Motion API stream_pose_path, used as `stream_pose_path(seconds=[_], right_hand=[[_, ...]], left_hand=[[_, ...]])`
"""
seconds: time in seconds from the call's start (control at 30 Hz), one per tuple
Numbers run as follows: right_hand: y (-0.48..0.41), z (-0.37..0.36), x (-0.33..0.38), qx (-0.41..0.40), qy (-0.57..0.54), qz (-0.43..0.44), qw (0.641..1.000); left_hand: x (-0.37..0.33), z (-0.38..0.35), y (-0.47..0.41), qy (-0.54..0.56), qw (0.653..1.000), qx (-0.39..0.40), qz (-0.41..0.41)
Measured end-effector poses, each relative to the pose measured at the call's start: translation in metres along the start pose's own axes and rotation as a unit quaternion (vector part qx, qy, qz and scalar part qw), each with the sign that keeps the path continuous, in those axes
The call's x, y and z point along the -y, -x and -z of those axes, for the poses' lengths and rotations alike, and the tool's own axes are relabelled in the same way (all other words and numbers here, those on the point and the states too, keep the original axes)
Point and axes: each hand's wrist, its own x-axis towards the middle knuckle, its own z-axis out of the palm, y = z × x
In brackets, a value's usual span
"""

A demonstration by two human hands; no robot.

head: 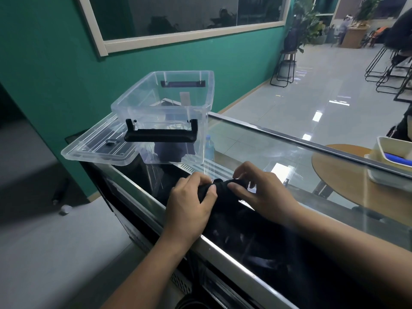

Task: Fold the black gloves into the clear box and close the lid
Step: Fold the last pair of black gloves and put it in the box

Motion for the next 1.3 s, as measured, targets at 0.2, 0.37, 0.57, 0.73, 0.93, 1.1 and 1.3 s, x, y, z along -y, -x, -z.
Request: stream_pose_path(seconds=[0.2,0.37,0.57,0.73,0.93,1.1,1.3], right_hand=[[-0.002,0.000,-0.004,-0.048,0.043,-0.003,0.998],[-0.002,0.002,-0.003,-0.014,0.055,0.077,0.995],[-0.002,0.004,-0.006,0.061,0.052,0.093,0.992],[-0.004,0.005,-0.010,0.064,0.071,0.110,0.989],[-0.003,0.005,-0.007,0.065,0.071,0.125,0.987],[-0.005,0.011,-0.001,0.052,0.056,0.115,0.990],[-0.020,0.036,0.024,0.010,0.051,0.122,0.991]], left_hand=[[0.003,0.000,0.000,-0.010,0.999,-0.041,-0.026],[0.002,-0.003,0.002,-0.022,0.998,-0.025,-0.062],[0.001,-0.003,0.000,-0.033,0.997,0.040,-0.054],[0.000,-0.003,0.000,-0.044,0.997,0.041,-0.055],[0.002,-0.003,-0.002,-0.029,0.997,0.041,-0.054],[0.000,0.002,-0.005,-0.001,0.997,0.049,-0.053],[-0.015,0.026,-0.027,0.011,0.994,0.037,-0.098]])
